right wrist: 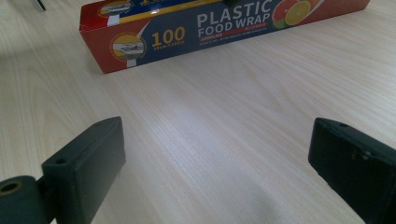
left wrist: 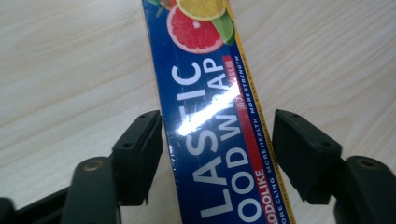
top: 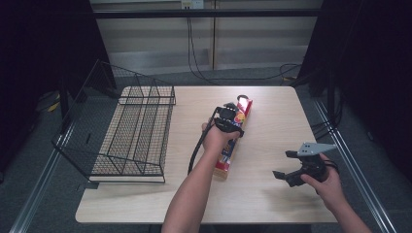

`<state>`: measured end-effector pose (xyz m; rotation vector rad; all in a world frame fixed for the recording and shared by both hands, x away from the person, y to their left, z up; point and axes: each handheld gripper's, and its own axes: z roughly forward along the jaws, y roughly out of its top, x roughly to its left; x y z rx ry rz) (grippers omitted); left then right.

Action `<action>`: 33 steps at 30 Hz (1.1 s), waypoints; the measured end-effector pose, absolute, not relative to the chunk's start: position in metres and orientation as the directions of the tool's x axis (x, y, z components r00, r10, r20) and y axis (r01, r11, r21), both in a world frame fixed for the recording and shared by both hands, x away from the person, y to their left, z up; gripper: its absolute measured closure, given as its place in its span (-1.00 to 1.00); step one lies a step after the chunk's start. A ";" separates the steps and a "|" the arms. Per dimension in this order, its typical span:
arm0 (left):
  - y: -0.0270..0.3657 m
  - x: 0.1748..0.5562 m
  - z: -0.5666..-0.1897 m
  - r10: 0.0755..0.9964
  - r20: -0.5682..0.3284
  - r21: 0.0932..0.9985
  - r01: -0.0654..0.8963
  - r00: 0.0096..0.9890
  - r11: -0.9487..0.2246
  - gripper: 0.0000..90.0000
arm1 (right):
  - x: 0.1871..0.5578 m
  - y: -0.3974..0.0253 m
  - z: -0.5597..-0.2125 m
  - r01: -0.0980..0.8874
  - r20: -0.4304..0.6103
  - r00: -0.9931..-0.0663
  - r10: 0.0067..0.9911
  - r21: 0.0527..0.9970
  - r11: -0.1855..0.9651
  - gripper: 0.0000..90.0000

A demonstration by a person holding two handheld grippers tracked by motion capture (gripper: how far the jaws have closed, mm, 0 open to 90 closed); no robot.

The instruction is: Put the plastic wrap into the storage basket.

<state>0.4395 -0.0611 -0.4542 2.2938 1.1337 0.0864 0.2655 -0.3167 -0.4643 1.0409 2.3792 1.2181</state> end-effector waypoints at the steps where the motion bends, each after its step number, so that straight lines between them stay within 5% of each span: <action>1: -0.061 0.440 -0.454 0.747 -0.188 0.520 0.710 0.638 -0.476 -0.22 | 0.266 -0.317 -0.464 0.477 0.079 -0.704 0.705 0.789 0.387 -0.91; 20: -0.071 0.445 -0.448 0.815 -0.155 0.376 0.796 0.558 -0.474 0.00 | 0.265 -0.317 -0.463 0.468 0.074 -0.707 0.703 0.795 0.387 -0.91; 33: -0.044 0.444 -0.428 0.821 -0.198 0.276 0.834 0.536 -0.478 0.04 | 0.266 -0.317 -0.463 0.464 0.077 -0.711 0.699 0.797 0.385 -0.91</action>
